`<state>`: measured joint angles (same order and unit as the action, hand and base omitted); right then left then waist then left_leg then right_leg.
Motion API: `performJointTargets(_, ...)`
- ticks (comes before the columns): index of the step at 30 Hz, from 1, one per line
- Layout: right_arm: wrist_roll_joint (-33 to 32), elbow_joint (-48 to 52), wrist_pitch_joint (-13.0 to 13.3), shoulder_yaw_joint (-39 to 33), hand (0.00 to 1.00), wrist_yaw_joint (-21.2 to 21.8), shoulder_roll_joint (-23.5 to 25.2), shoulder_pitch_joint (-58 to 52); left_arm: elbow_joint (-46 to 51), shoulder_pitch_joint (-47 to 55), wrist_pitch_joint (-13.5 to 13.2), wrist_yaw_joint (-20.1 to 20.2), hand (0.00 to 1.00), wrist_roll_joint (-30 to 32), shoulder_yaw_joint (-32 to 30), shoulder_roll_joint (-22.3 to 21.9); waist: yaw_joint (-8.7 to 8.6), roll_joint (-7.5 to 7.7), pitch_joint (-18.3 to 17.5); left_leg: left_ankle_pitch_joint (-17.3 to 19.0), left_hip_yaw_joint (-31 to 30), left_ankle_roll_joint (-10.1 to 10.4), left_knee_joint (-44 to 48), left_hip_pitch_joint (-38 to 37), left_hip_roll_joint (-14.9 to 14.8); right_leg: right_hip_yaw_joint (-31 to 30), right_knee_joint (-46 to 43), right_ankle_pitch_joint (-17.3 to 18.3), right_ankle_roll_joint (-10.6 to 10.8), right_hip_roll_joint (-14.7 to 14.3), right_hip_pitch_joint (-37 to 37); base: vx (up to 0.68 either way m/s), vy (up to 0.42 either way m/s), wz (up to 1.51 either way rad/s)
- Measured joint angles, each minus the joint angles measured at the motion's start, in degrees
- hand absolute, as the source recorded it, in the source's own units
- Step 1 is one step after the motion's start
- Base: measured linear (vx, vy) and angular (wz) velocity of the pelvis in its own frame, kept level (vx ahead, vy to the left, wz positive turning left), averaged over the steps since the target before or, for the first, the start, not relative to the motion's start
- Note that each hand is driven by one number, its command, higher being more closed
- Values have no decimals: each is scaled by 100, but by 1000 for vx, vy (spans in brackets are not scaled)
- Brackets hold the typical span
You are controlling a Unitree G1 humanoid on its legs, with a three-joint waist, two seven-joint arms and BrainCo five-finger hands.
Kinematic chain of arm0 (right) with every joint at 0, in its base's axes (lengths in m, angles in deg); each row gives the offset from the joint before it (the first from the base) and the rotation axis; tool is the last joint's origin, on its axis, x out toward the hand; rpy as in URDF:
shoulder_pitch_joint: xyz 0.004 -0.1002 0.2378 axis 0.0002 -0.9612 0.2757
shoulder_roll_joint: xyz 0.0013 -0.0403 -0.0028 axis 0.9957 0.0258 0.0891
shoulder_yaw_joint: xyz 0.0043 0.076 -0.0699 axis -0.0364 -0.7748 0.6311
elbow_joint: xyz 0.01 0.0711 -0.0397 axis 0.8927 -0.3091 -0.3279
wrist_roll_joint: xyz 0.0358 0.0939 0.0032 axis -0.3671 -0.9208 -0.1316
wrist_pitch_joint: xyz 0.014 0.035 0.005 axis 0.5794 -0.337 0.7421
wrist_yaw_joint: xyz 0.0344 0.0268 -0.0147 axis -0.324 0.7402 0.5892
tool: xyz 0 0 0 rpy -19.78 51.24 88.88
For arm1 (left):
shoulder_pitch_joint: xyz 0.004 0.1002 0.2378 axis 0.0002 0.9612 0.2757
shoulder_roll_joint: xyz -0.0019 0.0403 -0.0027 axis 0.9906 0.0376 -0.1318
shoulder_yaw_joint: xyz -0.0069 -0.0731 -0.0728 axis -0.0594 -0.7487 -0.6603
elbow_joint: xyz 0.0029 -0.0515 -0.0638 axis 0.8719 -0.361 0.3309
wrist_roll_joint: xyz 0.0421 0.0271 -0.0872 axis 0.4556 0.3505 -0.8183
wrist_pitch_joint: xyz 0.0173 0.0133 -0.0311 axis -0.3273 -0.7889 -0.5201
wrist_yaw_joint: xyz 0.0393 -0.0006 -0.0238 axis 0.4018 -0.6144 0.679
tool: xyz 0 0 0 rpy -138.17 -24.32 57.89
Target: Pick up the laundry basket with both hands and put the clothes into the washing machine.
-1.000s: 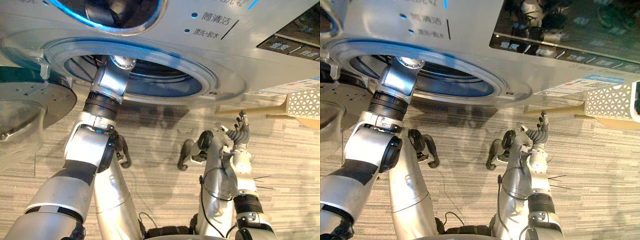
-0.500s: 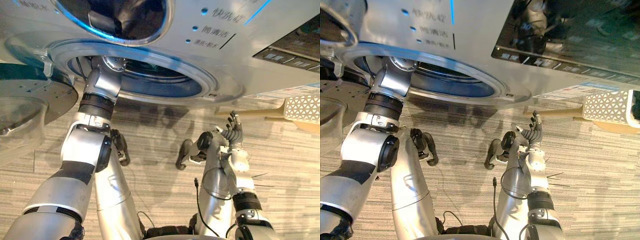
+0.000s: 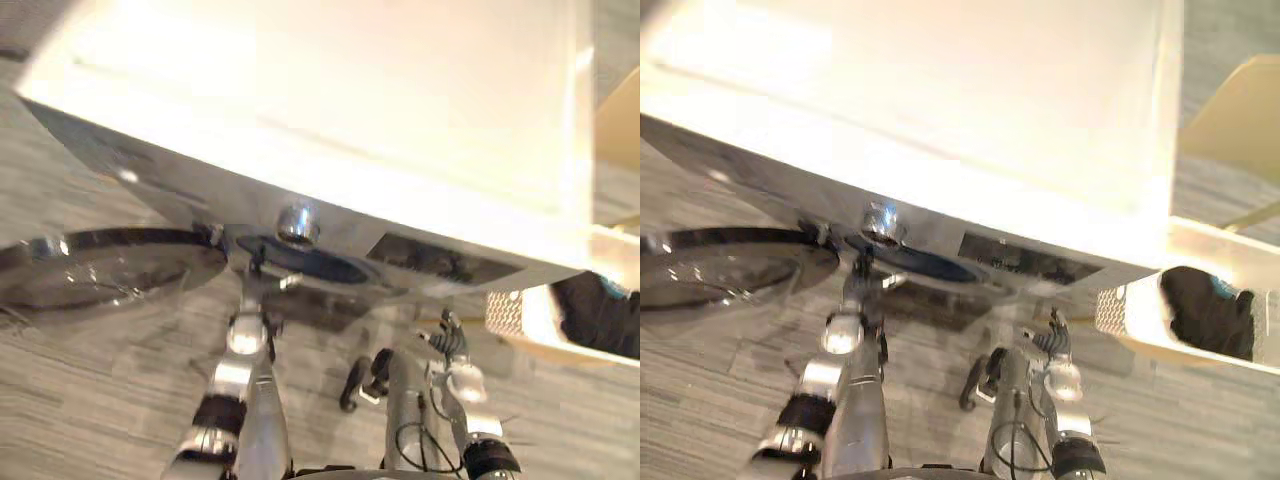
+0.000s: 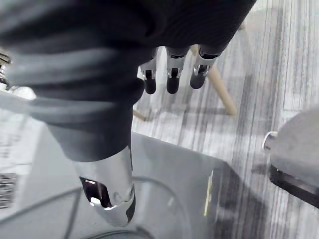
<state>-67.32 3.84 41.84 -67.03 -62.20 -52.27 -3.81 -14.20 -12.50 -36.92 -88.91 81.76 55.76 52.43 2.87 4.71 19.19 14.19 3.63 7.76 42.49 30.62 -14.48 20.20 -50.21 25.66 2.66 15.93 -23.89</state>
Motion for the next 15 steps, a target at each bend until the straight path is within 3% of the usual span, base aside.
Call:
performJointTargets(4, 85, -610, -15, -6, 0, 96, -29, -118, -1083, 350, -3, 130, 0, 24, -58, -1, -29, -117, -286, -380, 249, -62, -1103, -831, 151, 59, 1090, -463, 142, -94, 711, 122, 62, -3)
performJointTargets(6, 128, -1158, -16, 0, 0, 100, -104, -89, -1749, 460, 7, 225, 0, 69, -275, 21, -50, -214, -470, -729, 426, -112, -1941, -1299, 256, 74, 1942, -871, 229, -211, 1076, 78, 75, -13)
performJointTargets(11, 134, -1703, -15, -11, 0, 106, -319, -92, -2326, 621, 4, 224, 0, 192, -448, 220, -68, -364, -662, -1408, 636, -160, -3496, -2249, 455, 142, 3521, -1682, 337, -472, 1888, 93, 80, -10)
performJointTargets(15, 242, -1927, -14, -109, 0, 129, -348, -95, -2549, 680, -6, 240, 0, 392, -453, 302, -77, -343, -821, -1514, 815, -174, -3930, -2699, 557, 52, 4148, -1992, 408, -583, 2287, 57, 54, -19)
